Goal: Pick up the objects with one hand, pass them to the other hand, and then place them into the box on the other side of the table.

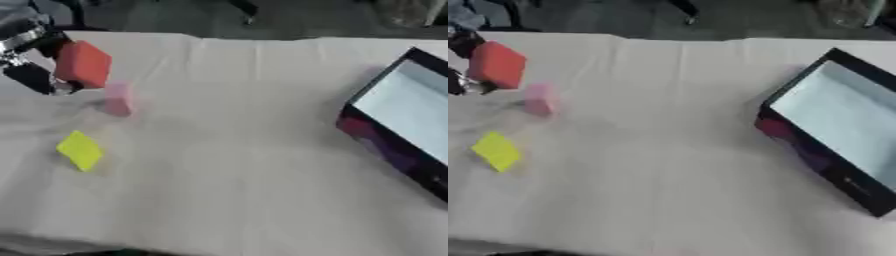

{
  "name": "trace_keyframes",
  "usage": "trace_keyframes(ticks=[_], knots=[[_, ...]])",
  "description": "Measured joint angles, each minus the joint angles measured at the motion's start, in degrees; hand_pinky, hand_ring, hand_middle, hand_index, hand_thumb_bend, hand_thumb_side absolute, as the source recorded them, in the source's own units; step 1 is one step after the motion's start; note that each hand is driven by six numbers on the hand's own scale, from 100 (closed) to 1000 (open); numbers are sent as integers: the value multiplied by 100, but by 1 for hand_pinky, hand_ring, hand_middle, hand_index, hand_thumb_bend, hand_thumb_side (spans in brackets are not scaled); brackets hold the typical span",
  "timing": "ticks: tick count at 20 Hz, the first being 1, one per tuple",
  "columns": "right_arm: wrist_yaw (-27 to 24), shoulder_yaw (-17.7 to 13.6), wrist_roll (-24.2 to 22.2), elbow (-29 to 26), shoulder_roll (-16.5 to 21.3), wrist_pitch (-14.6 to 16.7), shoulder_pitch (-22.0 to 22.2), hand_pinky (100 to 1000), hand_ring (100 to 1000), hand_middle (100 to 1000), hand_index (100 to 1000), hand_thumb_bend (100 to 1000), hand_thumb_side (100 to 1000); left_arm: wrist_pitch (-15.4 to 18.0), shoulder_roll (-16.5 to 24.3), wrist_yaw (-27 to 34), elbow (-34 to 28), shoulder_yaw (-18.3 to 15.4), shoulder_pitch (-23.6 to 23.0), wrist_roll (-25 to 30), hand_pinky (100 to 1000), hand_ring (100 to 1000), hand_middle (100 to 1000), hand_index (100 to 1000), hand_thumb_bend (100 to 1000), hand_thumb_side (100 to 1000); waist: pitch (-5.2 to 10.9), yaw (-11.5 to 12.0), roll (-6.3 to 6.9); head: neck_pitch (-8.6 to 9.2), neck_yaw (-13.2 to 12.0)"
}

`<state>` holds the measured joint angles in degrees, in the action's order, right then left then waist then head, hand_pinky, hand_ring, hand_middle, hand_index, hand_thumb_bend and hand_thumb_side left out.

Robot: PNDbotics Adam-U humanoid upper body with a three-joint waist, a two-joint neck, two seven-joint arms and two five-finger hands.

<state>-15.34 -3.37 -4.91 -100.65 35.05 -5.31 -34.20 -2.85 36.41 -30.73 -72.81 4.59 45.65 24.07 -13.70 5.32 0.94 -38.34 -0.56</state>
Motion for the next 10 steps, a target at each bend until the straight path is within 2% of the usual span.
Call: trace_keyframes(ticks=[1,2,6,8,9,10], knots=[[79,107,-68,9,-1,-37,-135,924,1000,956,992,100,599,-83,-105,48,-91,19,-49,-83,712,592,526,627,306,100,11,10,0,-32,38],[166,202,-131,44,-4,-71,-285,923,1000,961,991,100,552,-161,-191,84,-162,29,-95,-161,708,584,526,631,306,100,18,11,0,-40,66],[538,513,-374,296,-121,-159,-832,923,1000,961,991,100,552,-413,-464,174,-430,58,-220,-433,708,584,526,631,306,100,19,8,0,-88,127],[738,578,-452,415,-180,-145,-928,923,1000,961,991,100,552,-479,-508,196,-476,61,-232,-505,708,584,526,631,306,100,19,4,0,-89,128],[838,598,-475,459,-206,-127,-944,920,1000,959,983,100,364,-500,-524,199,-490,61,-234,-526,679,530,516,631,269,100,19,2,0,-89,129],[944,617,-501,483,-235,-102,-965,919,1000,958,982,100,354,-508,-536,210,-514,58,-247,-547,678,529,516,631,266,100,28,15,0,-109,158]])
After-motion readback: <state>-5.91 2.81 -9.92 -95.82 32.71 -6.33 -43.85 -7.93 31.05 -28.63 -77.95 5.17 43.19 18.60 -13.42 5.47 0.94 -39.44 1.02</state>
